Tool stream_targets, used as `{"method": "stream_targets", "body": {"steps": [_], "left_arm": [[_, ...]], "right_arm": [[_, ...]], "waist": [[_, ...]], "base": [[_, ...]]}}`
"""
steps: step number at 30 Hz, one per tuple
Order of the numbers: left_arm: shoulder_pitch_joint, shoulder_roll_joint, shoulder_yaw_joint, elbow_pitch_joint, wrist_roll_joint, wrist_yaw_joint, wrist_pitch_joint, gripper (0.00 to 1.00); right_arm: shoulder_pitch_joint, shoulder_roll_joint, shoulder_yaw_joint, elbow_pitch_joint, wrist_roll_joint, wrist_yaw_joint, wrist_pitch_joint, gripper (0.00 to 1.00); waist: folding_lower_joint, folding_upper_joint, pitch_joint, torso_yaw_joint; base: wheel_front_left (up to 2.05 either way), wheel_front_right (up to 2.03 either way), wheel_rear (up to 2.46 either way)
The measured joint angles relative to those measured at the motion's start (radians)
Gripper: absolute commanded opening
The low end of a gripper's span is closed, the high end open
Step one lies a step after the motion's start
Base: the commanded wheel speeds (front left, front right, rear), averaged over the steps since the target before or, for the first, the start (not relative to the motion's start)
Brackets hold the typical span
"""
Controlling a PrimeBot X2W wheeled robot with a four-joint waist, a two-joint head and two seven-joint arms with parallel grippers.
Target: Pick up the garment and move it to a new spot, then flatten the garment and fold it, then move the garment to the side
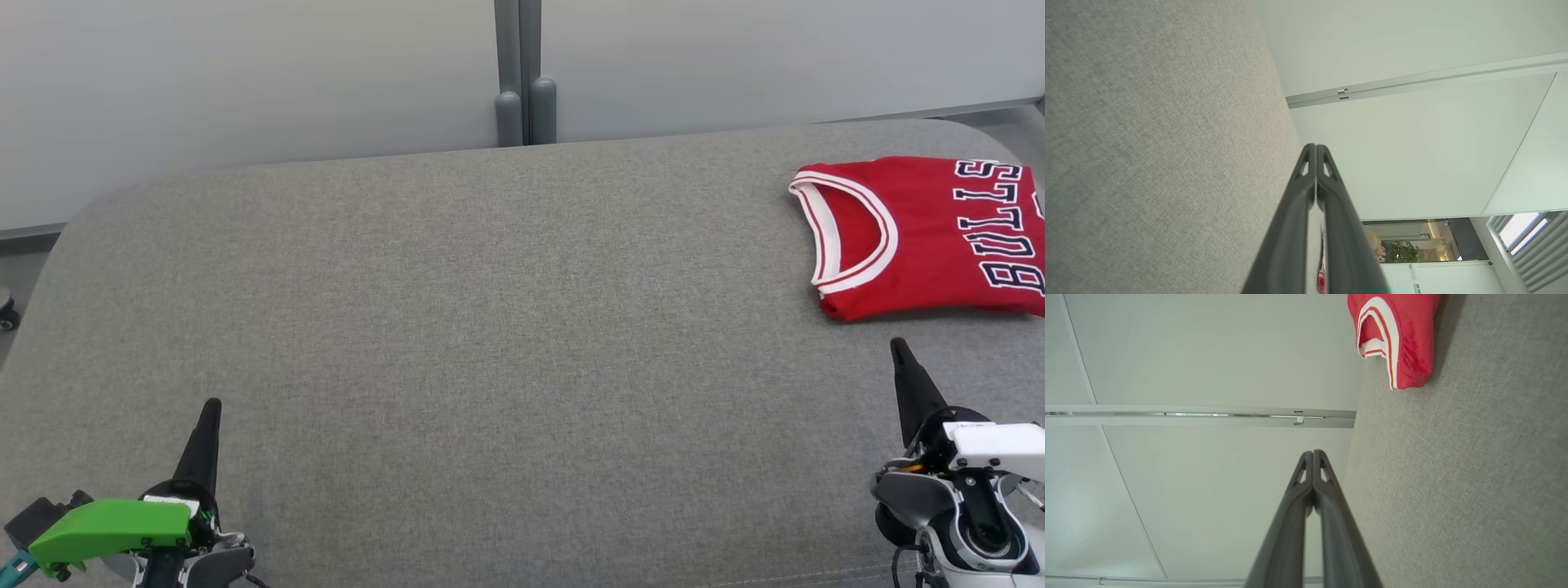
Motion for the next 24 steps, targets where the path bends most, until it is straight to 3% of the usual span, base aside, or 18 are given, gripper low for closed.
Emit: {"method": "stream_targets", "body": {"steps": [7, 24], "left_arm": [[-0.016, -0.011, 0.020, 0.013, -0.071, -0.015, 0.017, 0.00], [-0.025, -0.015, 0.022, 0.024, -0.072, -0.020, 0.021, 0.00]], "right_arm": [[-0.017, 0.015, -0.016, 0.009, 0.091, 0.014, 0.024, 0.00], [-0.018, 0.017, -0.019, 0.010, 0.093, 0.018, 0.027, 0.00]], "waist": [[0.0000, 0.0000, 0.000, -0.002], [0.0000, 0.0000, 0.000, -0.002]], "base": [[0.00, 0.00, 0.00], [0.00, 0.00, 0.00]]}}
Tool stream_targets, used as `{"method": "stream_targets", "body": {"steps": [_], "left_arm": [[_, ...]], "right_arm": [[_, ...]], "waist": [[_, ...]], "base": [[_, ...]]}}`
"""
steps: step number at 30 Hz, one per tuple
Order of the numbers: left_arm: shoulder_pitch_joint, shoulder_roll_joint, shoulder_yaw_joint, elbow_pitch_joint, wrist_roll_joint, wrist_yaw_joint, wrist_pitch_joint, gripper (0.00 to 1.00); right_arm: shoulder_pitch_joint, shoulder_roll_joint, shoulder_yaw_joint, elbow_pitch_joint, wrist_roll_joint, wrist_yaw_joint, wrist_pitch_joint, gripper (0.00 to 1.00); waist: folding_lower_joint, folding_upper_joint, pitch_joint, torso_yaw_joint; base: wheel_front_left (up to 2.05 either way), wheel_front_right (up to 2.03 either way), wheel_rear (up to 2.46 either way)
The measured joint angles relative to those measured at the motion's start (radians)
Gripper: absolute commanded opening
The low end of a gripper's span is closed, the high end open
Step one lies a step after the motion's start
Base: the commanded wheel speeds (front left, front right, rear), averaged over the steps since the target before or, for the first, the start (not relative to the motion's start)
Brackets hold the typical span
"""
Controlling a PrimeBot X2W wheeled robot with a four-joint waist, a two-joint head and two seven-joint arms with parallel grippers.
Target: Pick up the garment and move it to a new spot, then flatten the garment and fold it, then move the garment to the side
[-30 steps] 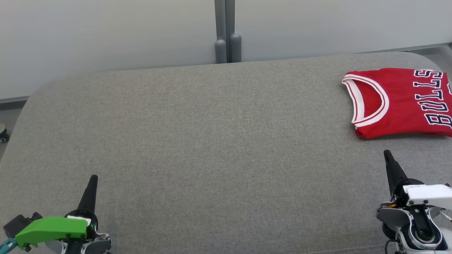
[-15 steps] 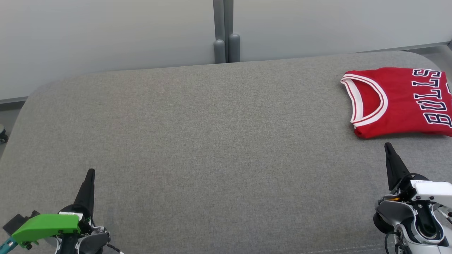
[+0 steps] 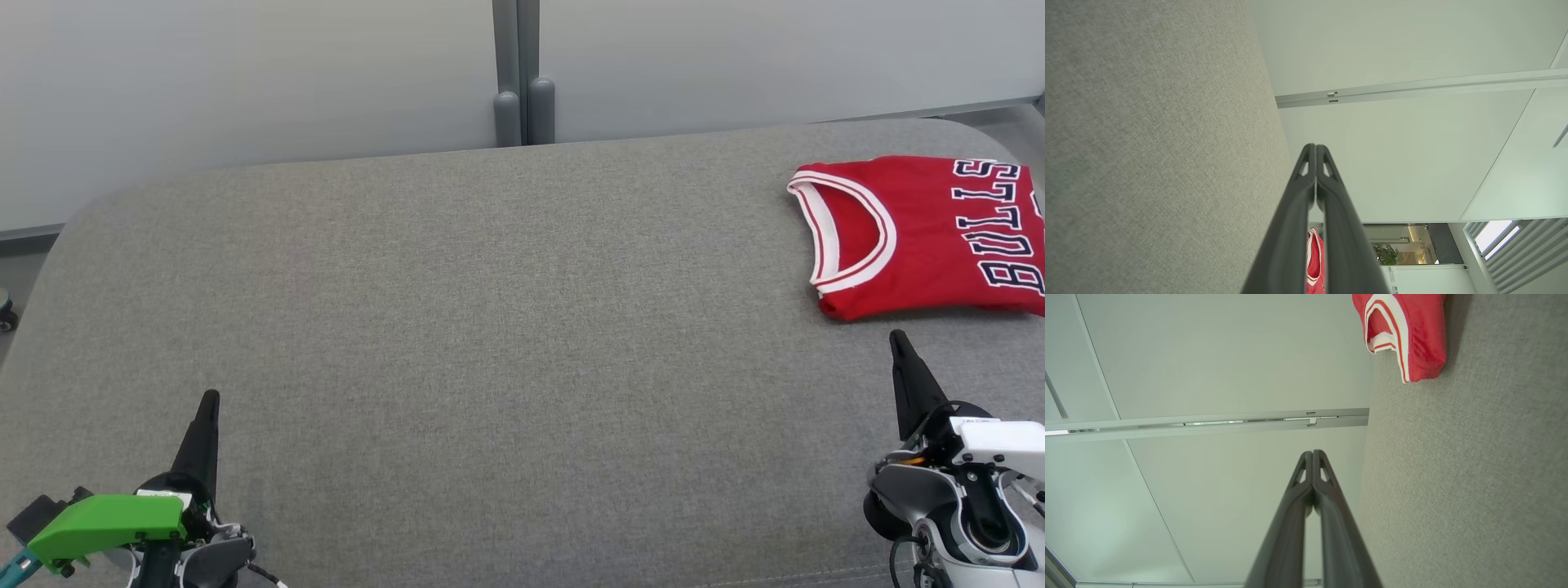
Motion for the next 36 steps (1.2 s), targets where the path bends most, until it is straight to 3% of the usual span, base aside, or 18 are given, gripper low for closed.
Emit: {"method": "stream_targets", "body": {"steps": [36], "left_arm": [[-0.001, -0.001, 0.003, 0.004, 0.000, 0.000, 0.000, 0.00]], "right_arm": [[0.000, 0.000, -0.001, 0.000, 0.000, 0.000, 0.000, 0.00]], "waist": [[0.0000, 0.0000, 0.000, 0.000]], "base": [[0.00, 0.00, 0.00]]}}
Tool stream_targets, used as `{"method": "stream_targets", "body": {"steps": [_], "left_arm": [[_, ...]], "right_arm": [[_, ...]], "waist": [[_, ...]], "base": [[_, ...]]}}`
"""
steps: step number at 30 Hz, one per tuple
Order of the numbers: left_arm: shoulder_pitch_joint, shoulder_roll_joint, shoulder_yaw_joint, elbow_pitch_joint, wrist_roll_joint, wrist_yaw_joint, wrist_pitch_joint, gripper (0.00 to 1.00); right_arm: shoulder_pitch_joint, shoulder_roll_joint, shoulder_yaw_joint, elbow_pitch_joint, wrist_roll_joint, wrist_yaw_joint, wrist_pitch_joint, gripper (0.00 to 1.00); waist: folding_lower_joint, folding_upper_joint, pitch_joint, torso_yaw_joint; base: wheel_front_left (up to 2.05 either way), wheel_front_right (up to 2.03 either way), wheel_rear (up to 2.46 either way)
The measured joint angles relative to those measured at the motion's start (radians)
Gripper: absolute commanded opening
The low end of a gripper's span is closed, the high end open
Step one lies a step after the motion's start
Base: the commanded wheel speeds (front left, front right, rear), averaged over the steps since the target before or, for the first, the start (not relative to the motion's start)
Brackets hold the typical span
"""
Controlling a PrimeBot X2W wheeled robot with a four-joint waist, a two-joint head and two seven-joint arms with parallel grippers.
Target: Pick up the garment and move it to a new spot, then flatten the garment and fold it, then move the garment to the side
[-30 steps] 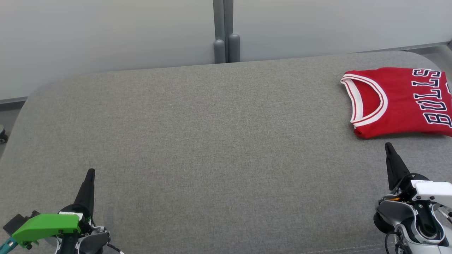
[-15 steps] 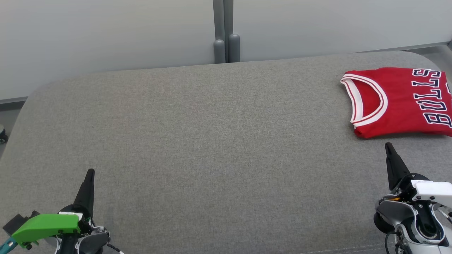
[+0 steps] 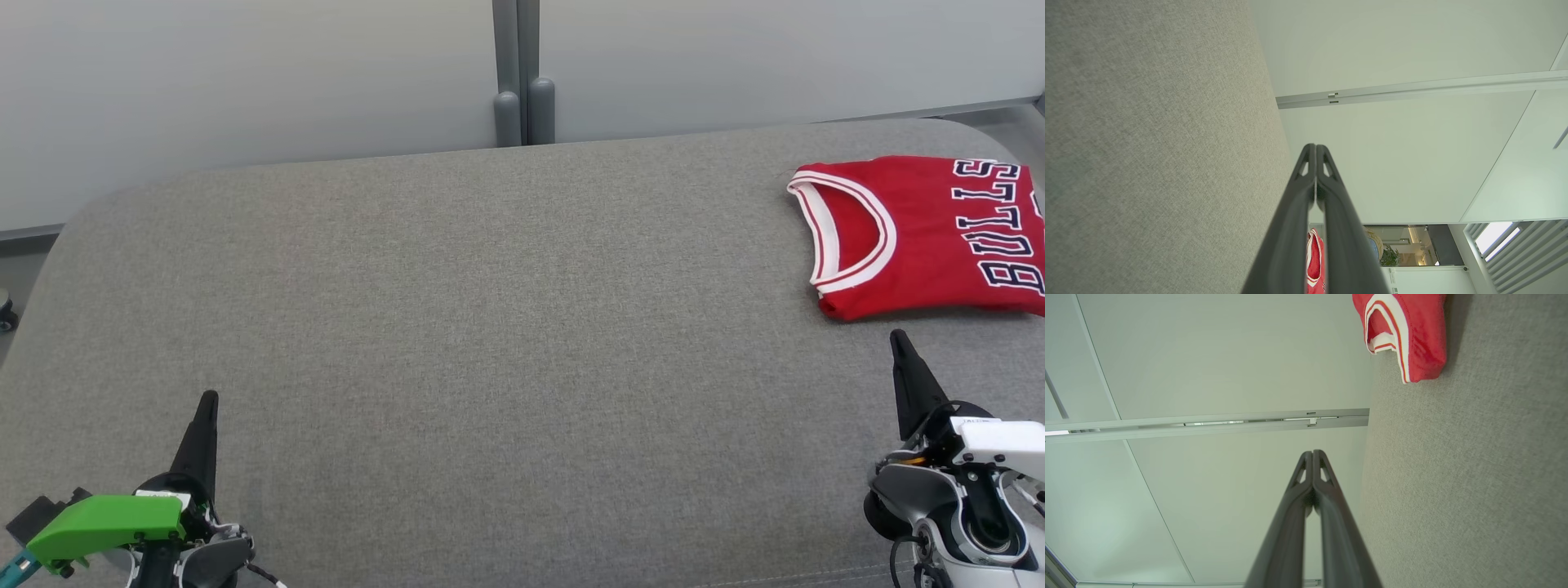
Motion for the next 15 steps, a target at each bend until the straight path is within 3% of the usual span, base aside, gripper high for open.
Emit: {"method": "stream_targets", "body": {"steps": [15], "left_arm": [[0.000, -0.001, 0.001, 0.001, 0.000, 0.000, 0.000, 0.00]], "right_arm": [[0.000, 0.000, 0.000, 0.000, 0.000, 0.003, 0.000, 0.00]], "waist": [[0.0000, 0.0000, 0.000, 0.000]], "base": [[0.00, 0.00, 0.00]]}}
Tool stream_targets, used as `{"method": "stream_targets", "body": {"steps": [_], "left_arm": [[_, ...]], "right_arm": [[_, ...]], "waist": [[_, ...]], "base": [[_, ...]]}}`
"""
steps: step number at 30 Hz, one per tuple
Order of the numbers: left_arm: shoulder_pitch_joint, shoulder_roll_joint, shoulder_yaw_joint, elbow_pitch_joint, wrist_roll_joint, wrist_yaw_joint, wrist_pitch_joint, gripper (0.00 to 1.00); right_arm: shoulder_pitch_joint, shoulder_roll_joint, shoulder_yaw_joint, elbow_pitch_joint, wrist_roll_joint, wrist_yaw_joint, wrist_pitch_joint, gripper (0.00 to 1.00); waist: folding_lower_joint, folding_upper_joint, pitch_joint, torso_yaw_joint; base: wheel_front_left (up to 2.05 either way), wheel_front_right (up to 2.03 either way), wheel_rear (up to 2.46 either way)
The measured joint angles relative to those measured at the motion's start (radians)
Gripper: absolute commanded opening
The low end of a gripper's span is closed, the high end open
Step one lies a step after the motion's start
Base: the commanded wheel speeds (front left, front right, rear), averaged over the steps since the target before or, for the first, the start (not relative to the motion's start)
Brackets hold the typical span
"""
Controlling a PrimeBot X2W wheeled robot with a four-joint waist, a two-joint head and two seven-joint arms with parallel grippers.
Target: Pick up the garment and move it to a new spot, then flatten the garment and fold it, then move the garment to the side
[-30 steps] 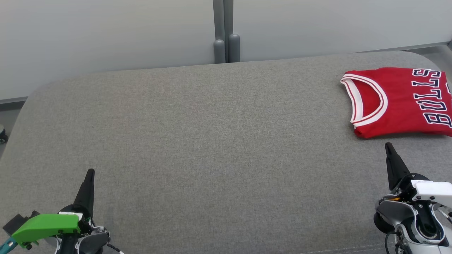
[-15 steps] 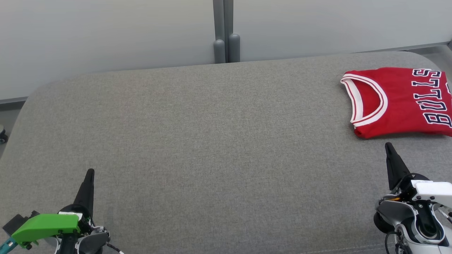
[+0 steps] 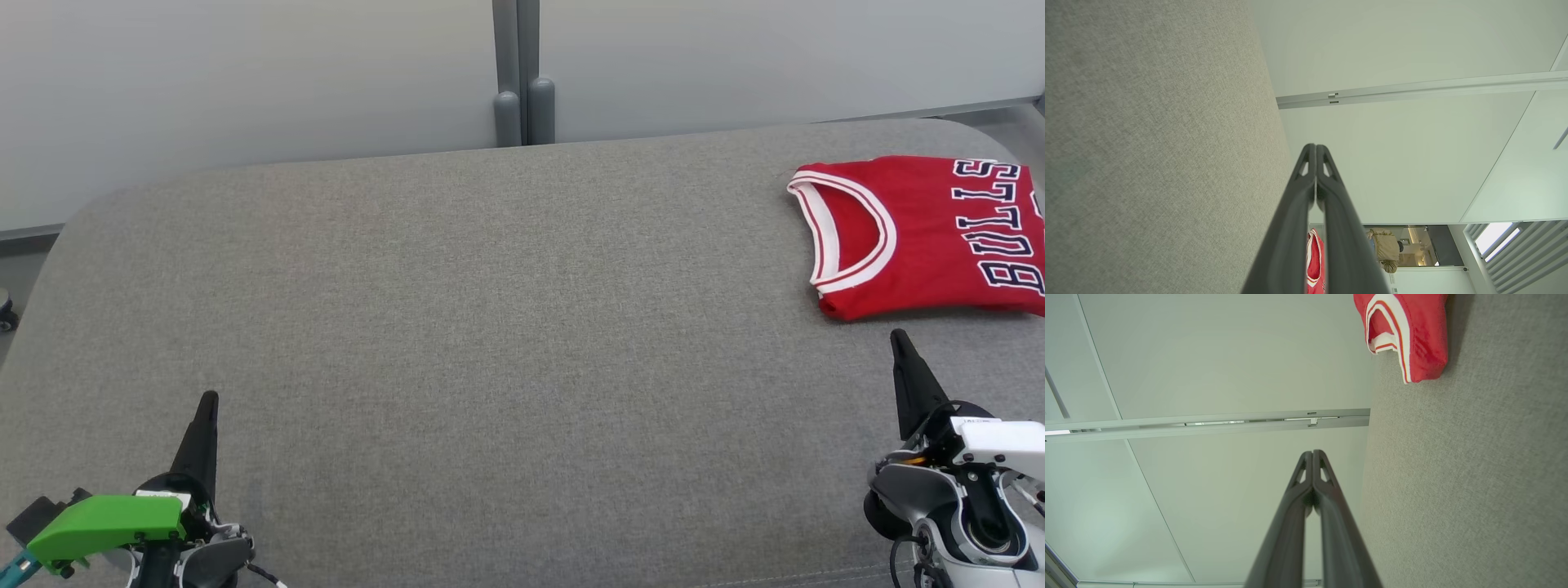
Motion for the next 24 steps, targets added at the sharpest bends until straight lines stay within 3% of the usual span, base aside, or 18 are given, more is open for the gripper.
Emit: {"method": "stream_targets", "body": {"steps": [24], "left_arm": [[-0.001, -0.003, 0.002, 0.001, 0.000, -0.002, 0.001, 0.00]], "right_arm": [[0.000, 0.000, -0.001, 0.000, 0.000, 0.000, 0.000, 0.00]], "waist": [[0.0000, 0.0000, 0.000, 0.000]], "base": [[0.00, 0.00, 0.00]]}}
